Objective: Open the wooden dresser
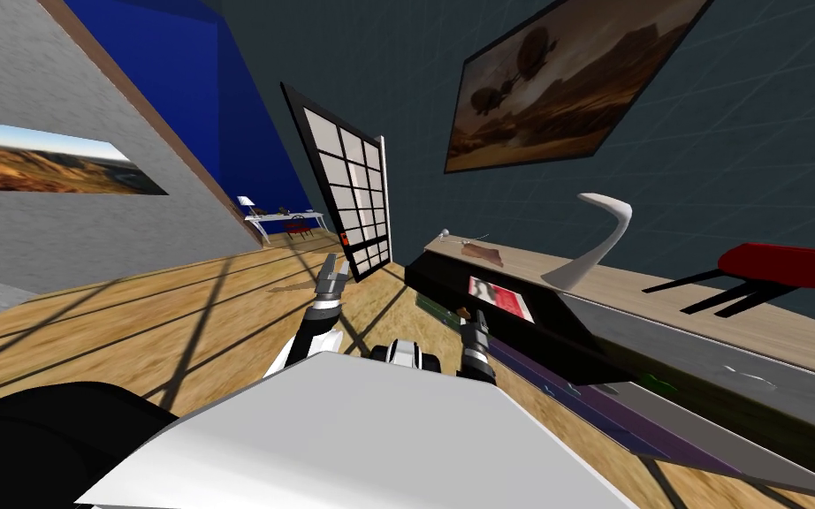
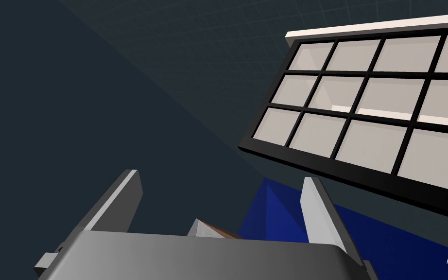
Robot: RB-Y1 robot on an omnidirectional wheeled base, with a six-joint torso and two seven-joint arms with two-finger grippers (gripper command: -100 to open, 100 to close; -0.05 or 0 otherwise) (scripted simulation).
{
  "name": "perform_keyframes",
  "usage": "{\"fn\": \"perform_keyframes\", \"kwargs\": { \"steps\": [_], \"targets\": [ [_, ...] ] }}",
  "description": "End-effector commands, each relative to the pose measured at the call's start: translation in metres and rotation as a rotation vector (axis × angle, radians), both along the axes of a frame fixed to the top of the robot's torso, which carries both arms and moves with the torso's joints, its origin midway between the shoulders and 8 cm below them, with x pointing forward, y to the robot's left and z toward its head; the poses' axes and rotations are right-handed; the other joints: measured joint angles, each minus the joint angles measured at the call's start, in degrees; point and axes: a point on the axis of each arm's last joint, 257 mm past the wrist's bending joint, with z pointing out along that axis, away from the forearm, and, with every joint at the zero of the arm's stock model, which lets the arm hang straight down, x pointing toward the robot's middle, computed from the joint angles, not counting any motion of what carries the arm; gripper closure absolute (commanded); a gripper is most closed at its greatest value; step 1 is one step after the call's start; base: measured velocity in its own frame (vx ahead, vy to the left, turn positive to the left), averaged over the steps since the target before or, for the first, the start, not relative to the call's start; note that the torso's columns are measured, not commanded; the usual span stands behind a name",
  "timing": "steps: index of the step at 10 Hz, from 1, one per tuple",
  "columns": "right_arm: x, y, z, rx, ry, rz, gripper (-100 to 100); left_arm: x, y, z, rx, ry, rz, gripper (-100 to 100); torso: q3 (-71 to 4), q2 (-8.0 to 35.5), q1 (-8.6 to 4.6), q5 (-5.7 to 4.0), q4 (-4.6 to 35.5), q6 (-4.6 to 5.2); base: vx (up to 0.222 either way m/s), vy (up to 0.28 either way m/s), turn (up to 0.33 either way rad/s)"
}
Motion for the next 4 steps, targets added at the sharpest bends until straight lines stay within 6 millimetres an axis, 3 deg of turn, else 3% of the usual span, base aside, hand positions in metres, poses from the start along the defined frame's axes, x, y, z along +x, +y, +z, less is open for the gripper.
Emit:
{"fn": "perform_keyframes", "kwargs": {
  "steps": [1, 4],
  "targets": [
    [-0.0009, 0.0004, -0.0034, 0.001, 0.009, 0.002, 0, 0.0, 0.0, 0.0, 0.0, 0.0, 0.0, 0, -0.1, -0.2, -0.14, -0.1, -0.1, -0.01, 0.0, 0.0, 0.0],
    [-0.0022, 0.001, -0.0083, 0.002, 0.022, 0.004, 0, 0.0, 0.0, 0.0, 0.0, 0.0, 0.0, 0, -0.2, -0.5, -0.32, -0.26, -0.3, -0.03, 0.0, 0.0, 0.0]
  ]
}}
